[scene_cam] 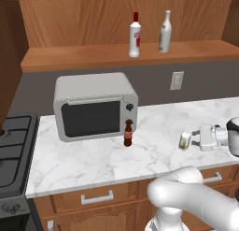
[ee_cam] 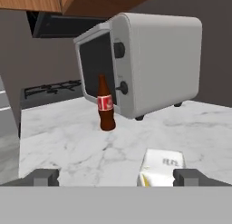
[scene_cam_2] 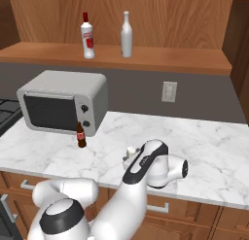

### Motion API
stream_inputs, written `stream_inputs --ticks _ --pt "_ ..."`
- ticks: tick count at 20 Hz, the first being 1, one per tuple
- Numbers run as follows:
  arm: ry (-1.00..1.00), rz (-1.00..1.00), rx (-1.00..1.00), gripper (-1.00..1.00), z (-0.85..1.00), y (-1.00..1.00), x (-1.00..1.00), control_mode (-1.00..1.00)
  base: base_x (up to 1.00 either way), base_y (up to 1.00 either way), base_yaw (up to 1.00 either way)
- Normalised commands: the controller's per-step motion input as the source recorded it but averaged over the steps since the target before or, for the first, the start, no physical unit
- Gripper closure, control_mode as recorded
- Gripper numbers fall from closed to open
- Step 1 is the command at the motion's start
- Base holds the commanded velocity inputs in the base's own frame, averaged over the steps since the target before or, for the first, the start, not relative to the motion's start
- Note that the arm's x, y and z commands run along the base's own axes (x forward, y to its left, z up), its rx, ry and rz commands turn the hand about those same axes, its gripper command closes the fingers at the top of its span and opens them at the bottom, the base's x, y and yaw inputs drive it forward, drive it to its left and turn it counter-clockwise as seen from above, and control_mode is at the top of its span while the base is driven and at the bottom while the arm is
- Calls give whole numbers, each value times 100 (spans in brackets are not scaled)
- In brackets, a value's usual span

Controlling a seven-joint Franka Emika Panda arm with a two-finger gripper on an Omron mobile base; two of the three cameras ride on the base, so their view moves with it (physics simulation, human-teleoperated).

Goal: Sort all alcoholic drinks to one cabinet, and non-alcoholic drinks to the other.

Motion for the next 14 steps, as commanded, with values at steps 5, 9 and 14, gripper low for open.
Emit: stream_inputs --ticks 5,9,14 --pt "0 -4 0 -100 -1 7 3 -100 0 0 0" --pt "0 -3 0 -100 -3 0 9 -100 0 0 0" --pt "0 -3 0 -100 -4 0 12 -100 0 0 0"
